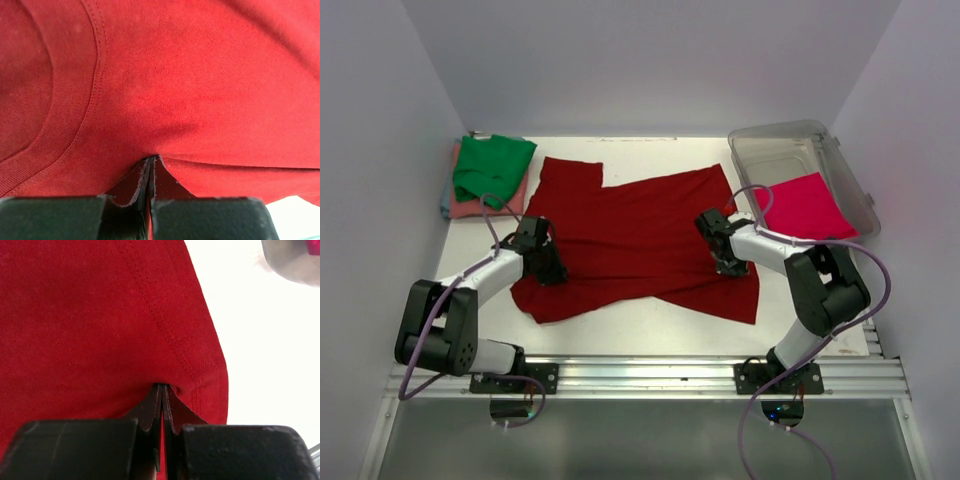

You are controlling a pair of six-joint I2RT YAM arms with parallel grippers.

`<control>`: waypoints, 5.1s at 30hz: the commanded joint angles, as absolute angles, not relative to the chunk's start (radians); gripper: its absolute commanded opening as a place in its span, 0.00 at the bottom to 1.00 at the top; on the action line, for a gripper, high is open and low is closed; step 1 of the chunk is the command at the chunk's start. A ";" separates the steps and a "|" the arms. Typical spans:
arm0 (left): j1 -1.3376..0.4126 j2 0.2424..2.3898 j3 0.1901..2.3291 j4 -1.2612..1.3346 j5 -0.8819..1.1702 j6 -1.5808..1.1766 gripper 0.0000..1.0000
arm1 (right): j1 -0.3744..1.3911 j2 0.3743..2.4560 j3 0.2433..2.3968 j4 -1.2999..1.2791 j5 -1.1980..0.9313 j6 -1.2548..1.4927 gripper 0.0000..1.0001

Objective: Fold and stack the t-shirts
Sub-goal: Flatten the tshirt out

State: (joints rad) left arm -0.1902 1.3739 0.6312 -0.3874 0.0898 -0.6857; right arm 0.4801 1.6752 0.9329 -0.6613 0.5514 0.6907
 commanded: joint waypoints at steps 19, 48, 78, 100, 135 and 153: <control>-0.175 1.458 0.856 -0.295 0.011 -0.548 0.00 | 0.474 1.666 1.040 -0.654 0.486 0.614 0.00; -0.334 0.571 0.673 -0.686 -0.298 -0.825 0.26 | 1.118 2.118 1.684 -0.568 -0.064 0.314 0.75; -0.334 0.604 0.611 -0.687 -0.126 -0.805 0.26 | 0.918 2.071 1.758 -0.453 -0.235 0.504 0.00; -0.353 0.933 0.555 -0.413 0.060 -0.707 0.23 | 0.522 2.240 1.545 0.126 -0.563 1.013 0.00; -0.371 0.609 0.611 -0.594 -0.304 -0.796 0.24 | 1.003 2.247 1.928 -0.649 0.324 0.175 0.66; -0.371 0.592 0.577 -0.583 -0.281 -0.798 0.24 | 1.012 2.470 2.269 -0.796 0.301 0.147 0.56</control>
State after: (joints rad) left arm -0.3676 0.6128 0.5735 -0.5873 -0.2733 -0.7853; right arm 1.0187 2.5057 2.2669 -0.7559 0.2977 0.1398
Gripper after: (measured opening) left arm 0.237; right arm 0.565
